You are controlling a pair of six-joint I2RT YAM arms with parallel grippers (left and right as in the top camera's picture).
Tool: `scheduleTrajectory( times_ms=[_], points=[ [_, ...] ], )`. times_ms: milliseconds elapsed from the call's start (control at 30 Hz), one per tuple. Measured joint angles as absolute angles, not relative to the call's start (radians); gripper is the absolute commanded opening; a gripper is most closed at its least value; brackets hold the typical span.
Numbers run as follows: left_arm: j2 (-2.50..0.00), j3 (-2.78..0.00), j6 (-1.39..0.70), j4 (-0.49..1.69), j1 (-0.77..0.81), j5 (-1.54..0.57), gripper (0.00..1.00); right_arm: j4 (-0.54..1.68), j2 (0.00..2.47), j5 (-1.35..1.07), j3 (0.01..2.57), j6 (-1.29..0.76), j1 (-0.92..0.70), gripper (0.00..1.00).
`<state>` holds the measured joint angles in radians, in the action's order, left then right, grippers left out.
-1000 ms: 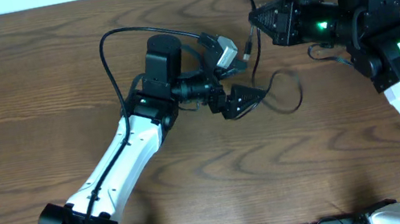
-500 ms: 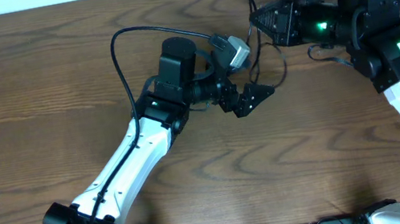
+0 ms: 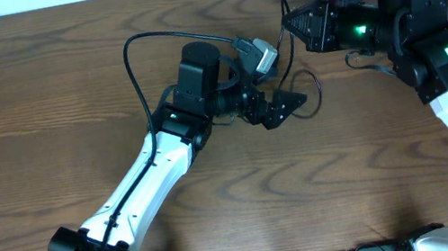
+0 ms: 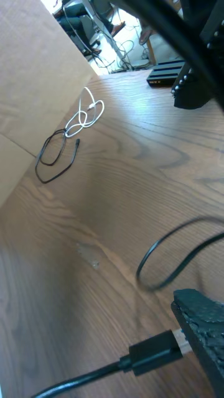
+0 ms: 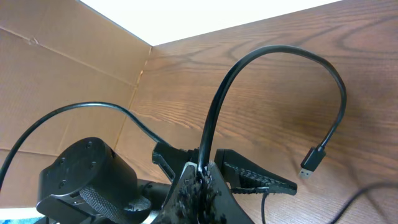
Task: Untangle cables
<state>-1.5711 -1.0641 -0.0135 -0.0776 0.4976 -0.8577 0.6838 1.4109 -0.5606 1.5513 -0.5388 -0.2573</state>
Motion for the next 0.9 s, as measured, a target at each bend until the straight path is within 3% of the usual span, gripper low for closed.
scheduleTrajectory(
  times_ms=[33, 633, 700, 833, 900],
  points=[
    [-1.571, -1.064, -0.02, -0.076, 0.498, -0.858, 0.08, 0.683, 1.411, -0.561, 1.551, -0.538, -0.257, 0.01],
    [-1.571, -1.064, -0.021, 0.019, 0.48, -0.742, 0.07, 0.793, 1.398, -0.529, 1.551, -0.505, -0.186, 0.01],
    [-1.571, -1.064, -0.023, 0.019, 0.469, -0.751, 0.07, 0.834, 1.396, -0.513, 1.551, -0.478, -0.173, 0.16],
    [-1.571, -1.064, -0.025, 0.018, 0.462, -0.778, 0.07, 0.929, 1.391, -0.43, 1.552, -0.432, -0.172, 0.21],
    [-1.571, -1.064, -0.027, 0.018, 0.462, -0.795, 0.07, 0.982, 1.391, -0.361, 1.553, -0.422, -0.172, 0.29]
  ],
)
